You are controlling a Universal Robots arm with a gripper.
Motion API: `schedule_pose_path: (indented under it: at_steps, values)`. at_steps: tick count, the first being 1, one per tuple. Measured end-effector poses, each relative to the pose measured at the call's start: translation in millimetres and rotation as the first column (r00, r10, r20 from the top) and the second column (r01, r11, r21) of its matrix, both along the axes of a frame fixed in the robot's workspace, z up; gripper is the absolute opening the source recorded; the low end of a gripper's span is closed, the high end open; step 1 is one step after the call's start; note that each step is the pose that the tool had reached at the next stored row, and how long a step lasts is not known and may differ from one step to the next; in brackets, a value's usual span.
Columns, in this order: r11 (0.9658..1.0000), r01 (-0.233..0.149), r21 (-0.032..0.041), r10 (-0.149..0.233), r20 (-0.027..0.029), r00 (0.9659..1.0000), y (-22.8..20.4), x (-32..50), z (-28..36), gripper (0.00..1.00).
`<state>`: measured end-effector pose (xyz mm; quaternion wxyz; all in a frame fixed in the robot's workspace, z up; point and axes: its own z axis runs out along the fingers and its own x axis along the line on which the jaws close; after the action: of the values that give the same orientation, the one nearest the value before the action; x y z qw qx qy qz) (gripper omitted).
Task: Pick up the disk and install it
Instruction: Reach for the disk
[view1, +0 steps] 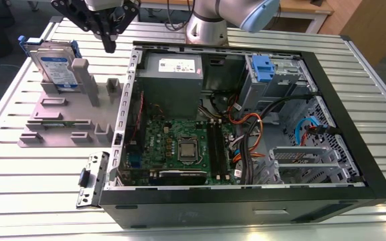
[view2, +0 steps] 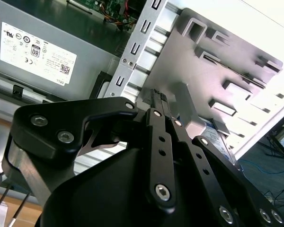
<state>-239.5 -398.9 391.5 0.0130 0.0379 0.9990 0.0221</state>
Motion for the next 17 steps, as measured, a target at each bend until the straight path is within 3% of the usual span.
schedule_pose_path:
  at_steps: [17]
  values:
    - [1.0, 0.0, 0.0001, 0.0, 0.0, 1.0, 0.0, -5.5, -0.2, 0.1]
